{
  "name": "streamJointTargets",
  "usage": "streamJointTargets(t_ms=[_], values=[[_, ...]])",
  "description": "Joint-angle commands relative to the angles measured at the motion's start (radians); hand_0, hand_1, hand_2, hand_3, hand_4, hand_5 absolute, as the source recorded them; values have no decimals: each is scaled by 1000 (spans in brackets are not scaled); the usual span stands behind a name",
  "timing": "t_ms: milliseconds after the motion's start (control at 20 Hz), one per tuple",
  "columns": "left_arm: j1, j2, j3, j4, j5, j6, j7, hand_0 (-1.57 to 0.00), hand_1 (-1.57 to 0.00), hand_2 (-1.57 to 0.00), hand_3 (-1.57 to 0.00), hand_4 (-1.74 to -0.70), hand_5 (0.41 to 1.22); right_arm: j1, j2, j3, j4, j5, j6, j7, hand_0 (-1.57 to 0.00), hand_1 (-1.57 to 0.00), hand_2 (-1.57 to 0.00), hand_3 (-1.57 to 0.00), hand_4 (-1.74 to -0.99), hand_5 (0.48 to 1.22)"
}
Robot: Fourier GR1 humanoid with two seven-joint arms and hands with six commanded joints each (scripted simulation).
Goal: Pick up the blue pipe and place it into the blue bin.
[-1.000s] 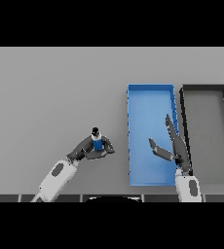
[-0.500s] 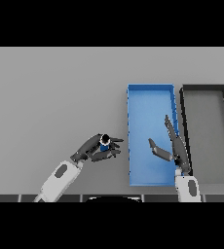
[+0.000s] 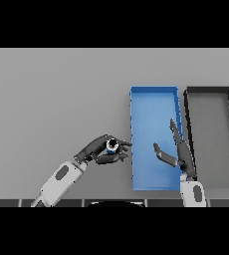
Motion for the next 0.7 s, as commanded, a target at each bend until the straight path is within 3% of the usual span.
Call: streamJointTargets(t_ms=[0, 200, 350, 500, 550, 650], values=[[2, 2, -4, -1, -1, -4, 2, -1566, -1566, -1567, -1441, -1727, 1219, 5, 5, -4, -4, -8, -3, 10, 1, 1, 1, 1, -1186, 629], [-6, -14, -6, -4, 2, 5, 44, -1569, -1569, -1569, -1443, -1730, 1219, 24, 24, 5, -11, -4, -12, 13, 1, 1, 1, 1, -1178, 629], [-8, -5, -5, -11, -1, -3, 41, -1570, -1570, -1570, -1443, -1731, 1220, 41, 31, 12, -17, 2, -16, 1, 1, 1, 1, 1, -1209, 623], [-2, -11, -9, 11, -13, -4, 33, -1570, -1571, -1571, -1438, -1731, 1220, 37, 36, 14, -25, -15, -5, -8, 1, 1, 1, 1, -1191, 619], [-4, -5, -7, -3, -10, -6, 35, -1571, -1571, -1571, -1438, -1731, 1221, 25, 26, 6, -53, -55, 21, -17, 1, 1, 1, 1, -1195, 610], [-9, -14, -7, -3, -5, -5, 44, -1571, -1571, -1571, -1440, -1731, 1221, 6, -8, 3, -112, -176, 119, 24, 1, 1, 1, 1, -1199, 593]])
